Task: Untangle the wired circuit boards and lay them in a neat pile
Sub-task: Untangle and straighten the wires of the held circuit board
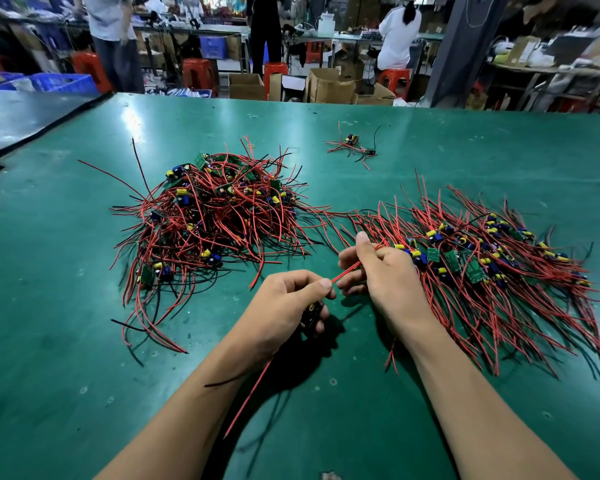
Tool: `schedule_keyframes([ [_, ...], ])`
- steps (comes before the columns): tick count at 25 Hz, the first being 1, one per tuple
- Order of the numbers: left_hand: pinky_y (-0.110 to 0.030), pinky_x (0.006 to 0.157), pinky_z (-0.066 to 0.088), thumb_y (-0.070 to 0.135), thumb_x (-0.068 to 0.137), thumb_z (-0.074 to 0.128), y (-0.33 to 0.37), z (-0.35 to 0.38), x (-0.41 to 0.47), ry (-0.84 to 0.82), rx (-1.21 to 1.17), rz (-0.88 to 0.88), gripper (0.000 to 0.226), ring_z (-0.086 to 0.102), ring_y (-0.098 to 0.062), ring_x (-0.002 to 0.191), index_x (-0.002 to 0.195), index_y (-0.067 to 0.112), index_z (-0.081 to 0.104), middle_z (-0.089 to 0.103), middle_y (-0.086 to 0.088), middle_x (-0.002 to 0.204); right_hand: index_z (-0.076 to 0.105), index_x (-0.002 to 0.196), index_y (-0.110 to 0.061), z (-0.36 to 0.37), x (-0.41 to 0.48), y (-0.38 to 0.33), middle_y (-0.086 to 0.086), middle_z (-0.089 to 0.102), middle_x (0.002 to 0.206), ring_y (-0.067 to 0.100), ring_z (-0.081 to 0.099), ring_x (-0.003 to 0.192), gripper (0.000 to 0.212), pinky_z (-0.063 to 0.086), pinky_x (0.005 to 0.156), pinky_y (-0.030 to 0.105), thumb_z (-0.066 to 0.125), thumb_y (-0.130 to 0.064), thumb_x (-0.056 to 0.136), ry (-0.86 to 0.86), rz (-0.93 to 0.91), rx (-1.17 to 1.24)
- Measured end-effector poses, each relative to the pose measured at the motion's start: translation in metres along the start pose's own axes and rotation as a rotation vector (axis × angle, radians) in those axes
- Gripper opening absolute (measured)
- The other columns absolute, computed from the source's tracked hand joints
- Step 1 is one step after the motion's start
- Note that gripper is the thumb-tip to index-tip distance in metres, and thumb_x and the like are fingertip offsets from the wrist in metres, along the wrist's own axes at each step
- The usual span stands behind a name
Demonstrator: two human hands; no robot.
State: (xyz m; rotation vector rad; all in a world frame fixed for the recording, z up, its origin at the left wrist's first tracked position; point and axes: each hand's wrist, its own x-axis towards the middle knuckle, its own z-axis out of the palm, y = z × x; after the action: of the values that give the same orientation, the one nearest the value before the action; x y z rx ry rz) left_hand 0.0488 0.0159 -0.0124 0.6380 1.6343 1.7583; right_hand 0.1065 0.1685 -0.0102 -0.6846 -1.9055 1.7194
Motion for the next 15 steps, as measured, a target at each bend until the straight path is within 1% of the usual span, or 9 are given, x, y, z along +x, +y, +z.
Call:
schedule_keyframes([
  [2,-0.021,0.047,0.043,0.018,0.094,0.061,0.001,-0.002,0.000,-0.004,-0.011,-0.010,0.026,0.053,-0.017,0.043,0.070,0.016,0.069,0.059,-0.006,0.055,0.067,0.073,-0.007,-0.001,0.000,-0.003,0.006,0.065,0.054,0.015,0.062,0.045,0.057,0.047,0.041,0.023,0.043,-0.048,0.105,0.038,0.013,0.007],
  [4,-0.021,0.047,0.043,0.018,0.094,0.061,0.001,-0.003,0.000,-0.018,-0.018,-0.025,0.025,0.052,-0.018,0.044,0.070,0.015,0.069,0.059,-0.007,0.055,0.064,0.057,-0.015,-0.001,0.000,-0.008,0.002,0.061,0.050,0.012,0.053,0.040,0.067,0.037,0.038,0.019,0.037,-0.051,0.106,0.046,0.099,0.077],
  [6,-0.022,0.048,0.044,0.017,0.094,0.062,0.002,-0.003,0.000,-0.026,-0.025,-0.036,0.025,0.052,-0.018,0.046,0.070,0.014,0.069,0.058,-0.006,0.055,0.063,0.046,-0.018,-0.003,0.000,-0.013,0.001,0.065,0.057,0.010,0.051,0.043,0.075,0.035,0.043,0.020,0.034,-0.051,0.106,-0.052,0.248,0.281],
  [7,-0.023,0.048,0.044,0.016,0.094,0.062,0.002,-0.004,0.000,-0.021,-0.027,-0.039,0.024,0.052,-0.019,0.047,0.070,0.014,0.069,0.058,-0.006,0.054,0.065,0.047,-0.019,-0.005,0.000,-0.015,0.000,0.069,0.064,0.010,0.054,0.049,0.074,0.037,0.048,0.023,0.034,-0.050,0.106,-0.105,0.307,0.382],
  [9,-0.022,0.048,0.044,0.015,0.094,0.062,0.002,-0.006,0.000,-0.003,-0.033,-0.042,0.023,0.052,-0.018,0.046,0.072,0.011,0.069,0.058,-0.006,0.054,0.075,0.064,-0.019,-0.007,-0.001,-0.015,-0.001,0.075,0.080,0.010,0.061,0.063,0.066,0.042,0.059,0.028,0.034,-0.051,0.105,-0.168,0.341,0.459],
  [10,-0.021,0.047,0.044,0.015,0.094,0.061,0.003,-0.006,0.000,0.006,-0.037,-0.039,0.022,0.052,-0.018,0.044,0.074,0.010,0.068,0.058,-0.007,0.054,0.078,0.078,-0.020,-0.005,-0.002,-0.014,-0.001,0.076,0.087,0.010,0.063,0.070,0.060,0.044,0.063,0.029,0.034,-0.052,0.105,-0.179,0.314,0.429],
  [12,-0.020,0.045,0.044,0.015,0.095,0.059,0.003,-0.004,0.001,0.025,-0.043,-0.028,0.022,0.052,-0.017,0.042,0.076,0.009,0.067,0.059,-0.007,0.053,0.074,0.102,-0.020,0.004,-0.006,-0.011,-0.001,0.077,0.097,0.011,0.067,0.078,0.048,0.050,0.065,0.028,0.037,-0.051,0.104,-0.202,0.246,0.323],
  [13,-0.020,0.044,0.044,0.014,0.096,0.058,0.002,-0.003,0.002,0.035,-0.051,-0.025,0.022,0.052,-0.017,0.041,0.076,0.009,0.067,0.059,-0.006,0.053,0.072,0.108,-0.019,0.011,-0.009,-0.008,0.001,0.077,0.097,0.014,0.067,0.075,0.043,0.053,0.061,0.029,0.041,-0.049,0.103,-0.240,0.234,0.291],
  [15,-0.019,0.042,0.043,0.013,0.097,0.056,0.002,-0.002,0.002,0.057,-0.072,-0.029,0.022,0.052,-0.015,0.039,0.078,0.009,0.066,0.059,-0.005,0.052,0.073,0.109,-0.017,0.023,-0.017,-0.003,0.008,0.072,0.085,0.017,0.062,0.057,0.037,0.053,0.050,0.029,0.049,-0.045,0.103,-0.351,0.257,0.279],
])
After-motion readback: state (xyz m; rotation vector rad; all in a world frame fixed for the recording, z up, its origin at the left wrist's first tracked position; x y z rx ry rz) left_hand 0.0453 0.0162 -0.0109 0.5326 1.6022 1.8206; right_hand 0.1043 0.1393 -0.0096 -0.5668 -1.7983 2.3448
